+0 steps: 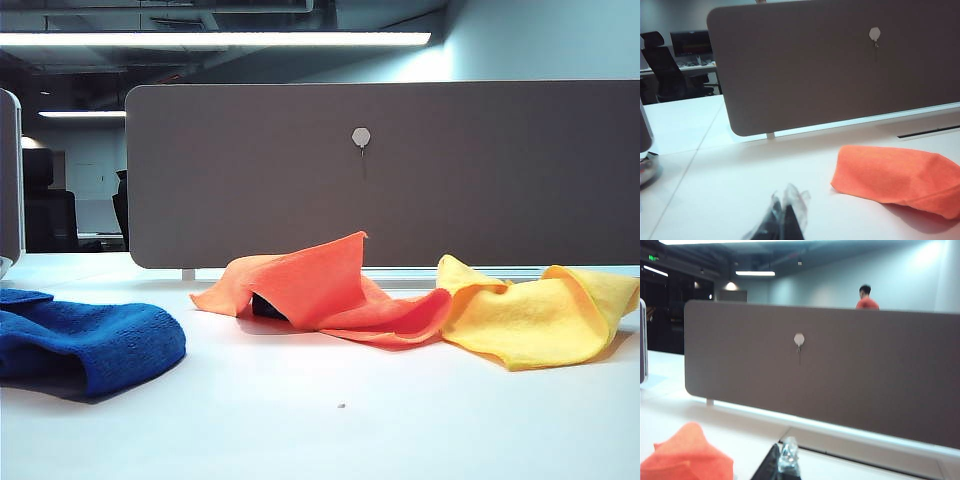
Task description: Pick up a rag that is the same color as the top surface of the Rubik's Cube and cover the cube with it.
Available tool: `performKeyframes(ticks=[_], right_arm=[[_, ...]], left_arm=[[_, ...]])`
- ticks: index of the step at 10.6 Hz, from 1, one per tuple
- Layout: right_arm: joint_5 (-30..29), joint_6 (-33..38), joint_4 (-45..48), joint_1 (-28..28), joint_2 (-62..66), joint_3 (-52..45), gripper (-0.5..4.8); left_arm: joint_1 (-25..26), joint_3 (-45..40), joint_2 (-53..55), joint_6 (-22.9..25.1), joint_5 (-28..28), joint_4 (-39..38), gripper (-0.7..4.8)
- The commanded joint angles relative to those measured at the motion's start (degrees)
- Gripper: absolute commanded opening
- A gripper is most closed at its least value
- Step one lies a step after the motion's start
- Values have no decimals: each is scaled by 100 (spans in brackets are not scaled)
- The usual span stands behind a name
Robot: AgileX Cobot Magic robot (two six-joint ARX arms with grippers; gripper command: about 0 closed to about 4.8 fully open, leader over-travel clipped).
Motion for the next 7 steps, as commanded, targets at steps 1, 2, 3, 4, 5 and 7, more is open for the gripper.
performKeyframes(ticks=[1, 2, 3, 4, 5, 7], right_arm=[[-35, -15, 352, 0, 2, 26, -1], [-39, -13, 352, 0, 2, 35, -1], [-101, -15, 352, 0, 2, 37, -1], [-142, -15, 306, 0, 2, 37, -1], [-140, -15, 299, 0, 2, 37, -1], [-140, -15, 258, 0, 2, 33, -1]], left_arm=[[151, 70, 7, -151, 31, 144, -6], [227, 70, 7, -153, 168, 162, -6], [284, 70, 7, -153, 273, 190, -6], [420, 66, 9, -275, 422, 210, -6], [544, 59, 9, -306, 415, 146, -5], [1029, 28, 9, -562, 951, -79, -6]])
